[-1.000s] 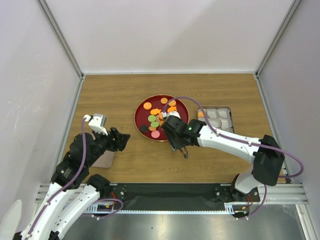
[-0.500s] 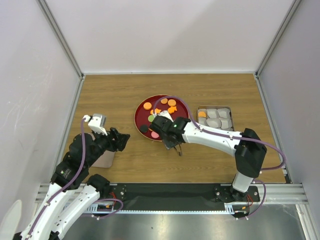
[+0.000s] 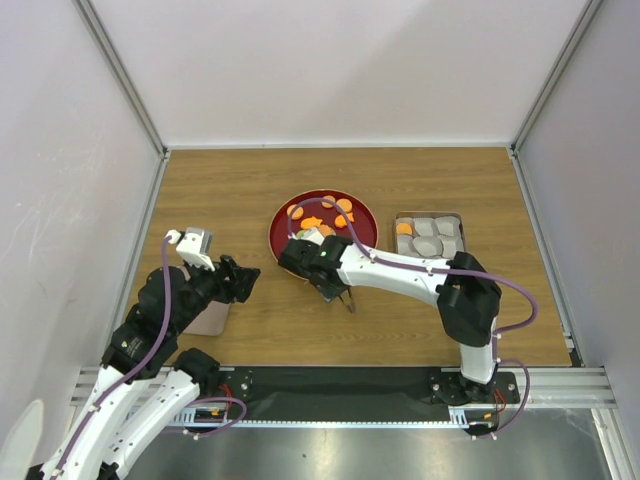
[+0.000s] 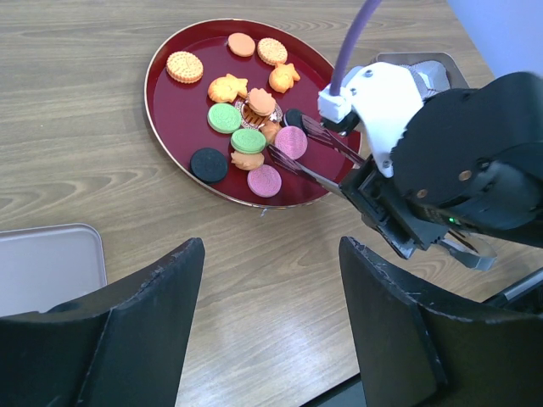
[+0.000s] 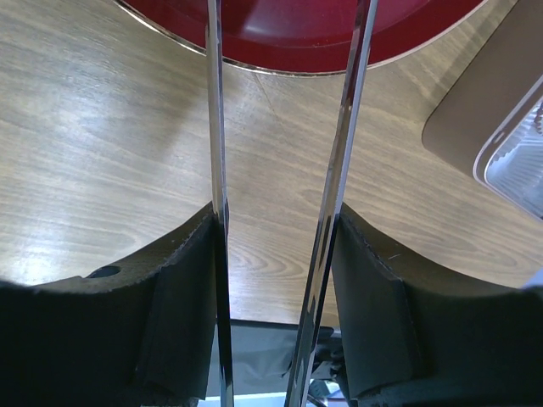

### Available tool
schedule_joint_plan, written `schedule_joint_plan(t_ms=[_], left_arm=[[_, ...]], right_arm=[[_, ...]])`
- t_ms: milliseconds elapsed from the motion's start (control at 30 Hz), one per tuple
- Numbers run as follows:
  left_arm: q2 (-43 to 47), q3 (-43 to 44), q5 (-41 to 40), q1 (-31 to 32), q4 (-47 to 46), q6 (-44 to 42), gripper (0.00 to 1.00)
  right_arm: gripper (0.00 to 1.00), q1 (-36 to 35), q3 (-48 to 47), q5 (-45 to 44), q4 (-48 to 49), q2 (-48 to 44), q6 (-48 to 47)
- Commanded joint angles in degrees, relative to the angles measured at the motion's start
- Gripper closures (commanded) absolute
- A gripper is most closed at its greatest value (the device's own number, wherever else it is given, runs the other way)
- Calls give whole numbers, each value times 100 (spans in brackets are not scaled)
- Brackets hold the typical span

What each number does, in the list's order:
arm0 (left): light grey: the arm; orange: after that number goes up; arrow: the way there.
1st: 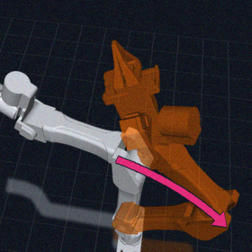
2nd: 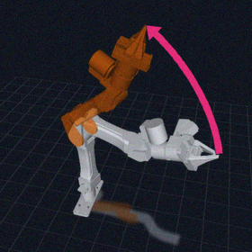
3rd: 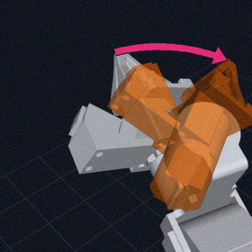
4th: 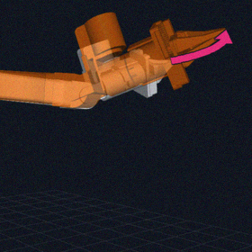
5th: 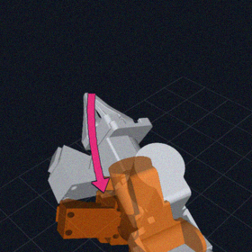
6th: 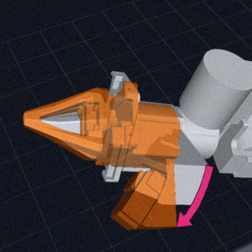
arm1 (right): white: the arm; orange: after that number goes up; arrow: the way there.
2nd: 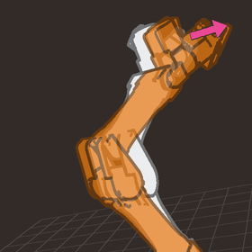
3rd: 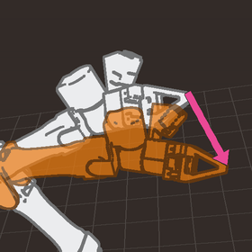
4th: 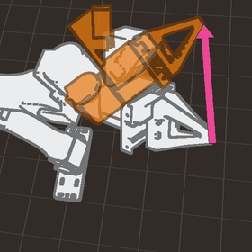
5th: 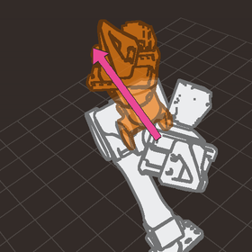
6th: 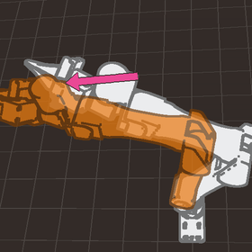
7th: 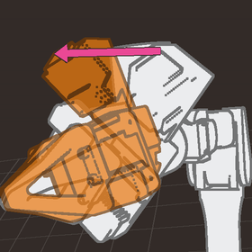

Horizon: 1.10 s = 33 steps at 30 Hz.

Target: Pack the cookies

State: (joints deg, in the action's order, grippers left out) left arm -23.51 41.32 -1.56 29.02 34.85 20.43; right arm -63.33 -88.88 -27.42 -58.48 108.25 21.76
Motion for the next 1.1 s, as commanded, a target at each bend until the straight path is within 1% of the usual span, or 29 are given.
schedule_joint_plan(t_ms=[0, 400, 600, 633, 700, 867, 1067], left_arm=[[39, 52, -63, 25, -189, -126, 29], [39, 52, -72, 25, -180, -118, 29], [30, 52, -81, 25, -172, -118, 29], [39, 52, -72, 25, -180, -118, 29], [39, 52, -72, 25, -172, -118, 29], [22, 52, -72, 25, -180, -118, 29], [39, 43, -72, 25, -180, -118, 29]], right_arm=[[46, -48, -349, -360, -278, 135, -66], [48, -65, -701, -528, -524, 504, -137], [52, -48, -762, -519, -498, 557, -163], [55, -48, -771, -519, -489, 548, -172], [58, -48, -780, -527, -507, 505, -163], [60, -30, -815, -528, -480, 294, -181], [62, 136, -692, -273, -349, -163, -190]])
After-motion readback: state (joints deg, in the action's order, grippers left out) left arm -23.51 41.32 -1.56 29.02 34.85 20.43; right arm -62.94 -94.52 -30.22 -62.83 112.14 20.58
